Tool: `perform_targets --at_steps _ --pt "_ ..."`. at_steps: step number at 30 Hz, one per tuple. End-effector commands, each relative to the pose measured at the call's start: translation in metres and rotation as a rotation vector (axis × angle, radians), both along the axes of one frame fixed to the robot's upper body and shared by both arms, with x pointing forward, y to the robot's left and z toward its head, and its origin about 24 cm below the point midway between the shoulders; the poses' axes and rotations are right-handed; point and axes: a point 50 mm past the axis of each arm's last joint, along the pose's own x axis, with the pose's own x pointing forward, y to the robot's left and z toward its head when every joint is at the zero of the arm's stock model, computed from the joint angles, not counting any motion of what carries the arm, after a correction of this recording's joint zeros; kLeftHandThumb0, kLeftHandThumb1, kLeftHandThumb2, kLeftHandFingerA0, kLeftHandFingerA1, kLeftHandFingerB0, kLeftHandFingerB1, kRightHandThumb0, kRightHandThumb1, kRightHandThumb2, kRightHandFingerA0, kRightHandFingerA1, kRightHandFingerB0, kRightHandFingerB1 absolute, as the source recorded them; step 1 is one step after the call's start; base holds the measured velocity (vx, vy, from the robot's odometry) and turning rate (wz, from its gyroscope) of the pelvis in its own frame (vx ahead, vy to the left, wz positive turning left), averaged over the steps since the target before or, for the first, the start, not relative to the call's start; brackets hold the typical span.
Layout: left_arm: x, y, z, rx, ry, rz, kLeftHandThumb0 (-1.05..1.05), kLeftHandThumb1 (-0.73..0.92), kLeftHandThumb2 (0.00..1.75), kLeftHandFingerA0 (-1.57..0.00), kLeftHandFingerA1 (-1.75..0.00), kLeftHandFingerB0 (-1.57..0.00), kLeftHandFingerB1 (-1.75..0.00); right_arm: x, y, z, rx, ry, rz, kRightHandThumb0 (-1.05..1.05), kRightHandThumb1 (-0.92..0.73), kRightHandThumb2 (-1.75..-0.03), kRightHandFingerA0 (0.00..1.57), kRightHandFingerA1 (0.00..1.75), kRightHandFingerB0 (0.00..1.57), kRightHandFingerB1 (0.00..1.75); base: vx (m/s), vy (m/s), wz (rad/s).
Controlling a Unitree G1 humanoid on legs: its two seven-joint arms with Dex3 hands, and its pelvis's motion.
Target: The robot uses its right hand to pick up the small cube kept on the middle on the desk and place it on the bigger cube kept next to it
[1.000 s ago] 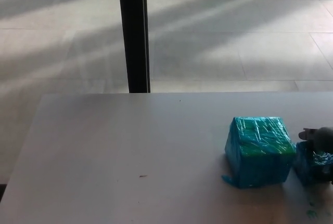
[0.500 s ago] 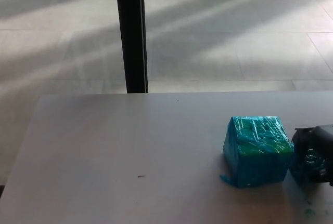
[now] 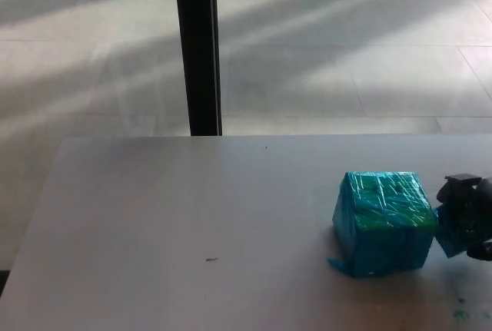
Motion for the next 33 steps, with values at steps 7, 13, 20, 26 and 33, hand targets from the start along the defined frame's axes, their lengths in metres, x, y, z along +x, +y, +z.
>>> perform_targets --at_steps 7,13,20,26,33 --pt "-0.005 0.007 0.005 0.023 -0.008 0.001 -0.85 0.80 0.65 -0.36 -0.37 -0.26 -0.31 0.001 -0.025 0.054 -0.036 -0.173 0.032 -0.18 -0.63 -0.82 0.79 1.66 0.73 1.29 0.00 0.000 0.00" --pt "-0.005 0.007 0.005 0.022 -0.012 0.002 -0.84 0.81 0.66 -0.36 -0.36 -0.25 -0.31 0.004 -0.021 0.078 -0.019 -0.244 0.088 -0.18 -0.55 -0.74 0.81 1.73 0.69 1.42 0.00 0.000 0.00" --pt "-0.007 0.007 0.005 0.016 -0.021 -0.003 -0.82 0.80 0.65 -0.34 -0.37 -0.25 -0.31 0.008 0.004 0.090 0.034 -0.197 0.152 -0.28 -0.67 -0.78 0.81 1.72 0.70 1.41 0.00 0.000 0.00" --pt "-0.007 0.006 0.004 0.001 -0.032 0.026 -0.81 0.78 0.64 -0.36 -0.38 -0.25 -0.31 0.004 0.031 0.094 0.074 -0.134 0.256 -0.37 -0.69 -0.62 0.85 1.64 0.85 0.79 0.00 0.000 0.00" --pt "-0.007 0.006 0.004 0.014 -0.015 0.008 -0.83 0.79 0.65 -0.36 -0.37 -0.25 -0.31 -0.001 0.051 0.095 0.111 -0.030 0.339 -0.31 -0.70 -0.63 0.84 1.72 0.72 1.22 0.00 0.000 0.00"
